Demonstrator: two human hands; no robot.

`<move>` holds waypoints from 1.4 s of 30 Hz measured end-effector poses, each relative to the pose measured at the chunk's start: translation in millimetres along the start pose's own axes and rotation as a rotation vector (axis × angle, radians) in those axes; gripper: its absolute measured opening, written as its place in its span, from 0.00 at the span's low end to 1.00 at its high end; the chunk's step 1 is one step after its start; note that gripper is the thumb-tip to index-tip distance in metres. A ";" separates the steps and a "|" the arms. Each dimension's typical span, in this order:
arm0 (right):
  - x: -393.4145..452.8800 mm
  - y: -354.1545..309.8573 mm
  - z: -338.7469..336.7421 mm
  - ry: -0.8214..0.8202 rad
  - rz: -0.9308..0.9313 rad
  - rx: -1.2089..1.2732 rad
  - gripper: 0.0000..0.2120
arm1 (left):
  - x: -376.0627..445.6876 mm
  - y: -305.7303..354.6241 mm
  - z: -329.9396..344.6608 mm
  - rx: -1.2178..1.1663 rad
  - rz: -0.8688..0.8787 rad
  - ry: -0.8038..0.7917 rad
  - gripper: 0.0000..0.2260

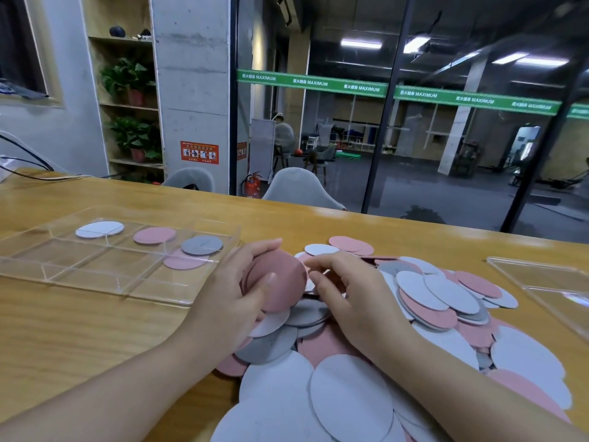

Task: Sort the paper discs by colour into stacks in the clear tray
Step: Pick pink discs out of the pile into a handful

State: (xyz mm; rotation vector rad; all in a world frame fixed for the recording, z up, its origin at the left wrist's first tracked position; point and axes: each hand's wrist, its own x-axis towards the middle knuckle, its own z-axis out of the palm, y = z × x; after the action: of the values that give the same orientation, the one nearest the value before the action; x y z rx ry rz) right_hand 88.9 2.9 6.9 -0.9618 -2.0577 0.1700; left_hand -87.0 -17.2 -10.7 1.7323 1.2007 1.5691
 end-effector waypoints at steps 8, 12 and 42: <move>17.0 11.5 -1.9 -0.101 0.035 -0.295 0.13 | 6.5 -5.4 -7.2 0.037 -0.057 0.195 0.23; 35.7 8.8 6.8 -0.245 0.119 -0.405 0.20 | 9.8 -6.6 -8.2 -0.002 -0.098 0.242 0.20; 31.9 4.4 3.3 -0.043 0.227 0.072 0.03 | 11.4 -3.1 -10.0 -0.097 -0.238 0.165 0.21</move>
State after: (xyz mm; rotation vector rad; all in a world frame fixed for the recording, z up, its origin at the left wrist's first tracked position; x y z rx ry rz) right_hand 77.7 28.6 23.1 -1.1542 -1.9634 0.3845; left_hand -98.1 -7.8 -5.4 1.3659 1.3326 1.6189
